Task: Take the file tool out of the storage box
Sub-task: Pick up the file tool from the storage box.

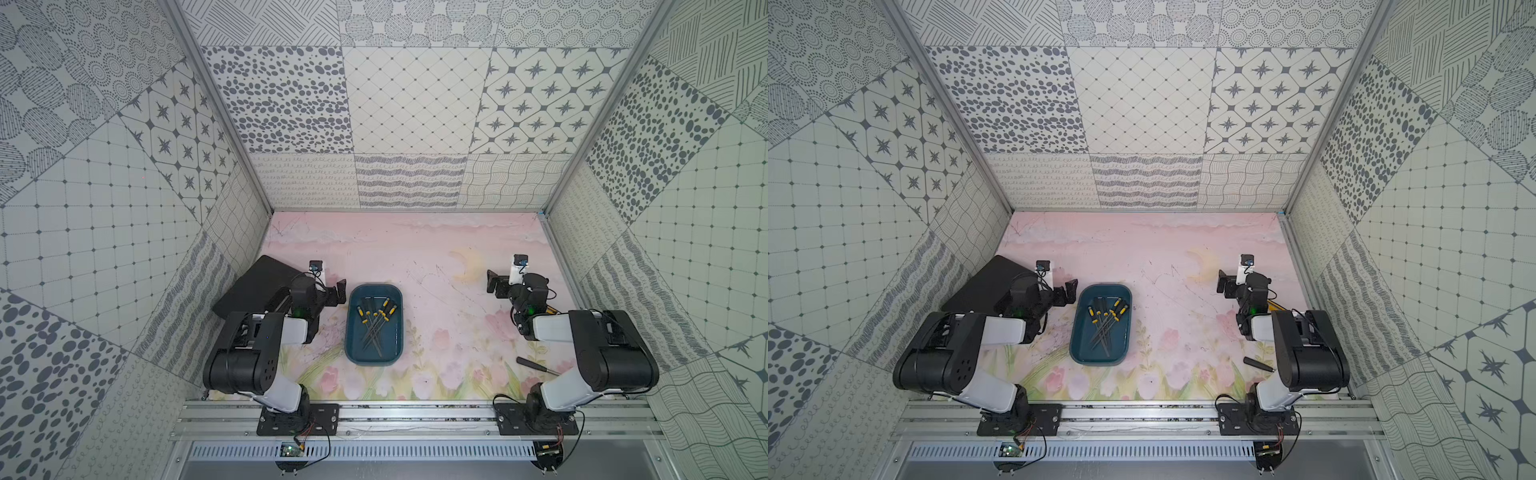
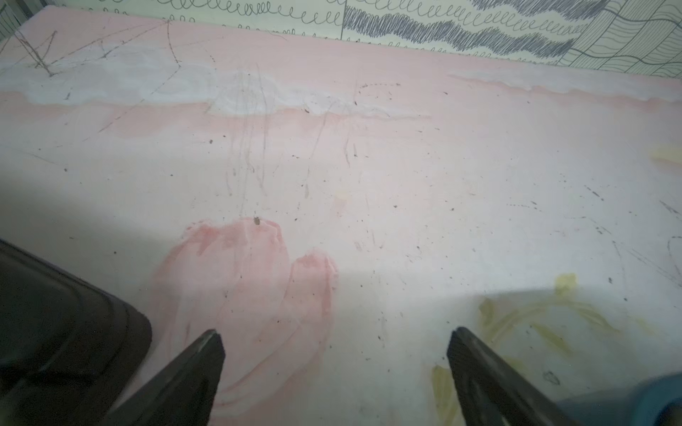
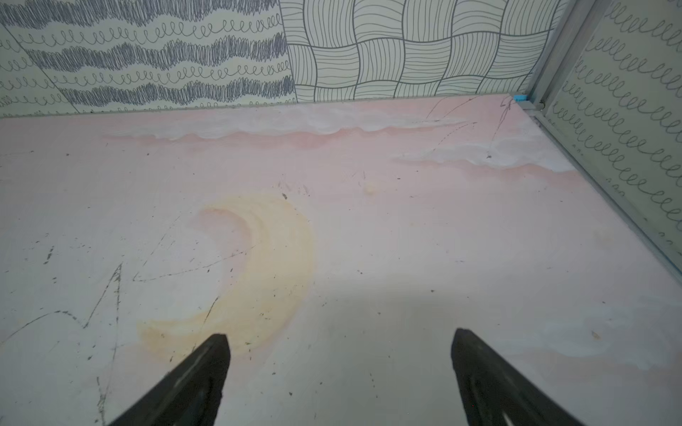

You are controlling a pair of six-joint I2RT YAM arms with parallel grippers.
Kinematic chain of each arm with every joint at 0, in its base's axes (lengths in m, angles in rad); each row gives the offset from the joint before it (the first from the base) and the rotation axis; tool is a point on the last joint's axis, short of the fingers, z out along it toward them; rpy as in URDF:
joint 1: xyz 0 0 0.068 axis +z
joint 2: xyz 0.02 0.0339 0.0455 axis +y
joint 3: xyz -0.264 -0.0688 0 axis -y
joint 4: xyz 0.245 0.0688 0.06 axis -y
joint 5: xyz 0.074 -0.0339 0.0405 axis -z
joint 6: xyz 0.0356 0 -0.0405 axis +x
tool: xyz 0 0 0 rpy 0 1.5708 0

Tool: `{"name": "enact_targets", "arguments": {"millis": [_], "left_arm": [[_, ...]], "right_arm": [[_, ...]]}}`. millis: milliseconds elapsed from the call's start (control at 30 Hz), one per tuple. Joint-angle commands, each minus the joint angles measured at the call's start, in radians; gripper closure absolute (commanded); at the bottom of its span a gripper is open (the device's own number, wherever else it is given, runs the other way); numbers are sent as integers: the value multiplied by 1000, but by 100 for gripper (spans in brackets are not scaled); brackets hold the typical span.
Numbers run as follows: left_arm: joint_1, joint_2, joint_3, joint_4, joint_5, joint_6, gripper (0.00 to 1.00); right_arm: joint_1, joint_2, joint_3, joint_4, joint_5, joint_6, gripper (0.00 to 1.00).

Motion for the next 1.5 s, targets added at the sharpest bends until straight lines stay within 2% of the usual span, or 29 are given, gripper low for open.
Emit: {"name": "enact_targets", "arguments": {"millis": [0, 600, 700, 800, 900, 1000, 1167, 1267, 1467], "left_arm": [[-5, 2, 8, 41, 2, 13, 1], [-2, 2, 9, 38, 2, 8, 1], [-6, -7, 14, 30, -43, 6, 1], [-35, -86, 74, -152, -124, 2, 1], [-88, -144, 188, -396, -244, 8, 1], [-172, -186, 271, -552, -334, 10, 1], [-296, -234, 390, -769, -348, -116, 1], [-390, -248, 431, -837, -380, -135, 1], [-511, -225, 579, -1136, -367, -182, 1]], "right_arm": [[2, -1, 15, 26, 9, -8, 2], [2, -1, 16, 26, 7, -8, 2], [3, -1, 15, 26, 10, -10, 2], [9, -31, 32, -26, 77, 9, 2], [36, -143, 93, -224, 135, -2, 2], [81, -236, 133, -374, 201, -5, 2], [249, -373, 206, -542, 293, -43, 2], [362, -429, 230, -614, 340, -49, 2], [488, -469, 364, -927, 358, 112, 2]]}}
